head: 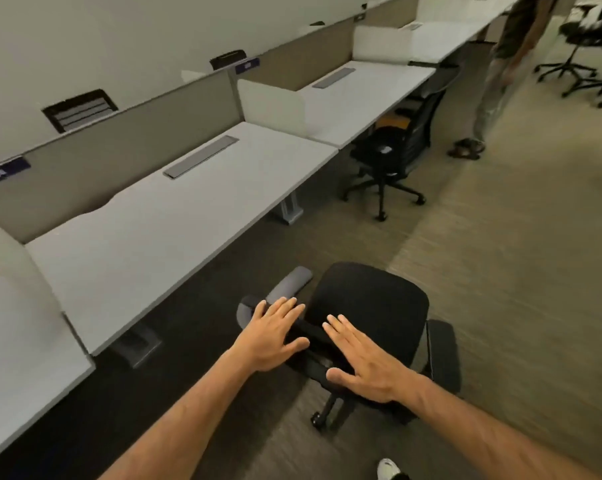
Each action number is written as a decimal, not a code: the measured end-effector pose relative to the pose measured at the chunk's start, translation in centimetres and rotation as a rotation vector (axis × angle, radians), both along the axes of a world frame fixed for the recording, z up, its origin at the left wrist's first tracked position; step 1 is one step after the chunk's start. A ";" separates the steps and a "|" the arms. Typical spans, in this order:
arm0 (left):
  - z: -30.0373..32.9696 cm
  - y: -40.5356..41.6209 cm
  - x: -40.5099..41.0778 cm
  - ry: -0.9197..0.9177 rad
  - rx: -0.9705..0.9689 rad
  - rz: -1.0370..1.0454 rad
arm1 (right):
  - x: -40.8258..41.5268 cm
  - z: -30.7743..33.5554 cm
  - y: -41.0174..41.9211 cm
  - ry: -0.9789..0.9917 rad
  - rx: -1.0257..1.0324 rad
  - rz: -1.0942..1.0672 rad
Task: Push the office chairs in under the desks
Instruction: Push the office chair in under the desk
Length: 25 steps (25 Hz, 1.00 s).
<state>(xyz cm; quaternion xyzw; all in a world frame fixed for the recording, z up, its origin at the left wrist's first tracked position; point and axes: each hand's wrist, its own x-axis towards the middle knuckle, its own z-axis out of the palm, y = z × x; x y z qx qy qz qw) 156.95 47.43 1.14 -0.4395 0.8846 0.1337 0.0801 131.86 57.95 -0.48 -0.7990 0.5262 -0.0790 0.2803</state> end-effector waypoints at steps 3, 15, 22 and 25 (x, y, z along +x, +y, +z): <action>-1.1 -0.1 1.4 -0.007 0.011 -0.167 | 2.2 -0.7 3.0 0.138 -0.057 -0.094; -1.6 1.2 3.1 0.060 -0.081 -0.423 | 4.6 -0.9 9.4 0.372 -0.157 -0.425; -1.5 1.5 2.7 0.081 -0.083 -0.440 | 3.6 -0.8 9.0 0.396 -0.157 -0.477; -1.0 0.8 1.6 0.061 -0.089 -0.480 | 2.6 -0.8 8.9 0.405 -0.159 -0.479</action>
